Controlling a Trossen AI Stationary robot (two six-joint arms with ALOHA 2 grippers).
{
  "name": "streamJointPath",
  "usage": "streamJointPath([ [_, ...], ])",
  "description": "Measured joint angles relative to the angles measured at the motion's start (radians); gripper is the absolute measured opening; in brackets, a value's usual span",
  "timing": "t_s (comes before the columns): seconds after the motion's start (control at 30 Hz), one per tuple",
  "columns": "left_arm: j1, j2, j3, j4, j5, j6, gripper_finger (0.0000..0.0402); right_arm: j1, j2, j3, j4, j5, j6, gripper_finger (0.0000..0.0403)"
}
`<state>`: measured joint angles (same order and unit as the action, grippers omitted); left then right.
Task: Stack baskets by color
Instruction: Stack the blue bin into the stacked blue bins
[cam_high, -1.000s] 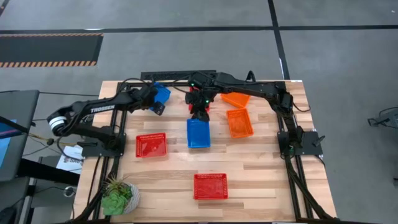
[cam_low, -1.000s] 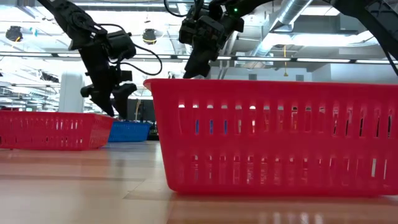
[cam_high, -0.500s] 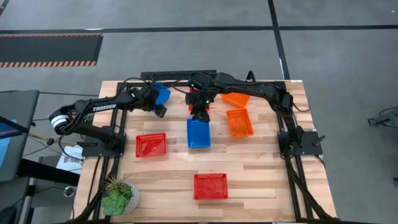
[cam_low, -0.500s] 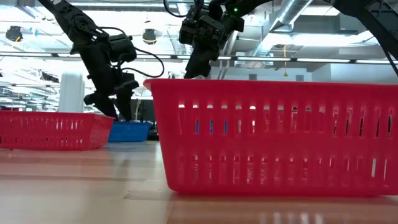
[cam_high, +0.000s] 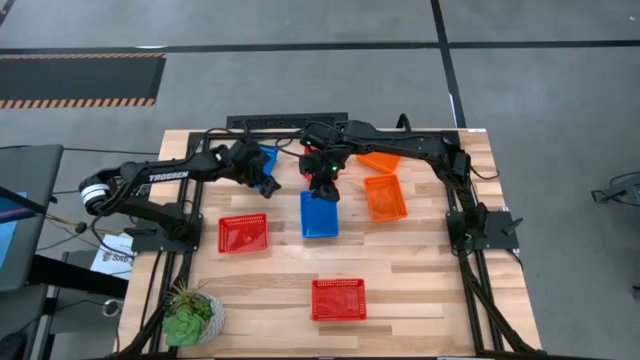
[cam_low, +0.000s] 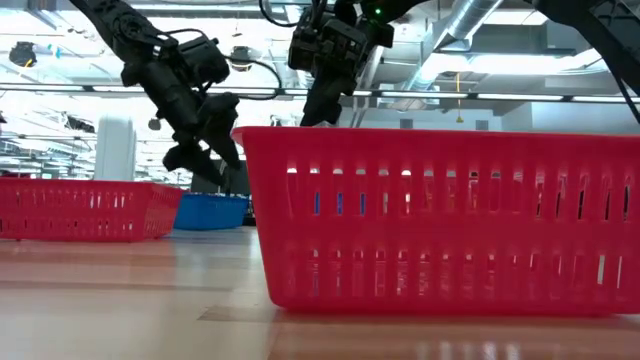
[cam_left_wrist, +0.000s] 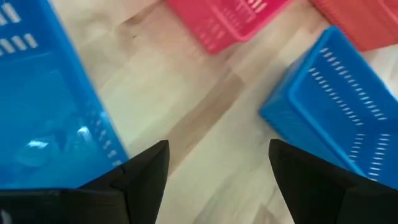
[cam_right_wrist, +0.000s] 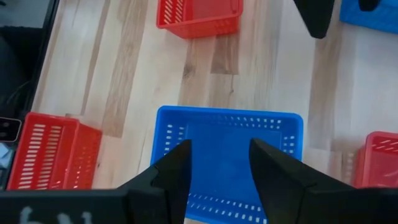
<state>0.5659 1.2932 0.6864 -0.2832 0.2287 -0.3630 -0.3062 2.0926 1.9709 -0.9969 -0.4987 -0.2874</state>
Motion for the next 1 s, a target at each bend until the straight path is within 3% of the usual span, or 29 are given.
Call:
streamJointPath([
  [0.17, -0.044, -0.038, 0.056, -0.097, -0.041, 0.019, 0.0263, 0.004, 0.0, 0.0, -0.022, 0.0, 0.002, 0.0185],
  [0.37, -0.06, -0.133, 0.138, -0.279, -0.258, 0.053, 0.0263, 0.022, 0.0, 0.0, -0.048, -0.001, 0.025, 0.0183],
  [0.47, -0.06, -0.208, 0.167, -0.338, -0.313, 0.051, 0.0263, 0.035, 0.0, 0.0, -0.044, -0.001, 0.025, 0.0182],
  [0.67, -0.06, -0.376, 0.18, -0.414, -0.332, 0.008, 0.0263, 0.053, 0.0, 0.0, 0.027, 0.0, 0.025, 0.0182],
  [0.87, -0.06, -0.521, 0.18, -0.491, -0.341, -0.042, 0.0263, 0.059, 0.0, -0.001, 0.213, 0.004, 0.028, 0.0181],
  [1.0, -0.06, -0.602, 0.18, -0.509, -0.341, -0.062, 0.0263, 0.063, 0.009, 0.0, 0.385, 0.185, 0.066, 0.018],
])
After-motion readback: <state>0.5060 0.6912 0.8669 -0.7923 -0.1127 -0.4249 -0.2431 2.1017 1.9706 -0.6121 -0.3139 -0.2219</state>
